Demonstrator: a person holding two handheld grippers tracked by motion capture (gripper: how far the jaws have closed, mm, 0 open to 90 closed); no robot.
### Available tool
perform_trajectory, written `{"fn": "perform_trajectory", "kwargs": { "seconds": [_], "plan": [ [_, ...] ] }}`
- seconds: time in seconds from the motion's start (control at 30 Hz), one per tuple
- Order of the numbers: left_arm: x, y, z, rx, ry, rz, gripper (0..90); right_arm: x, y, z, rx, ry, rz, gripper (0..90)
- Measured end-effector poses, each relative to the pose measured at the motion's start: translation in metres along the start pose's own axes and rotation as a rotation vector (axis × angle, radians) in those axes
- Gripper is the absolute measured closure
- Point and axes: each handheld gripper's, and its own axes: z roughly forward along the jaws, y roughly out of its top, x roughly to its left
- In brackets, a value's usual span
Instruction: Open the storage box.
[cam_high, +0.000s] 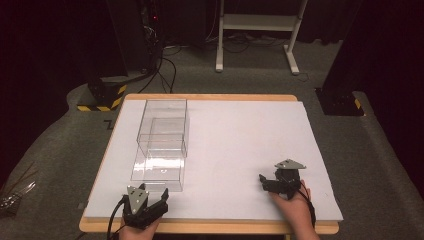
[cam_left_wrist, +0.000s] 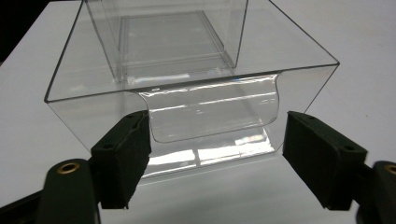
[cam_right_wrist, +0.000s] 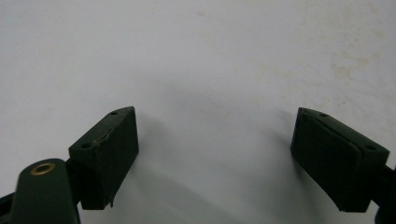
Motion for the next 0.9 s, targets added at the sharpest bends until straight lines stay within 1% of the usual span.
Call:
{"fn": "perform_trajectory", "kwargs": {
  "seconds": [0.2,0.23,0.3,0.43,0.5,0.7,0.8,0.9],
  "plan": [
    [0.000,0.005,-0.005,-0.024,-0.002,0.005,20.0,0.000,0.000,0.000,0.000,0.000,0.000,14.9],
    [0.001,0.006,-0.006,-0.037,-0.006,0.001,20.1,0.000,0.000,0.000,0.000,0.000,-0.001,14.9],
    [0.002,0.008,-0.010,-0.054,-0.004,0.006,20.2,0.000,0.000,0.000,0.000,0.000,-0.001,14.9],
    [0.003,0.013,-0.014,-0.086,-0.004,0.006,20.4,0.000,0.000,0.000,0.000,-0.001,-0.001,14.8],
    [0.004,0.016,-0.015,-0.096,-0.005,0.012,20.5,0.000,0.000,0.000,0.001,-0.001,-0.002,14.8],
    [0.006,0.028,-0.011,-0.118,-0.034,0.016,21.7,0.000,0.000,0.000,0.000,-0.001,0.000,14.9],
    [0.009,0.035,-0.008,-0.133,-0.066,0.002,22.4,0.000,0.000,0.000,0.000,-0.001,-0.001,14.9],
    [0.012,0.043,-0.003,-0.136,-0.088,0.004,23.1,0.000,0.000,0.000,0.000,0.000,0.000,14.9]
  ]
}}
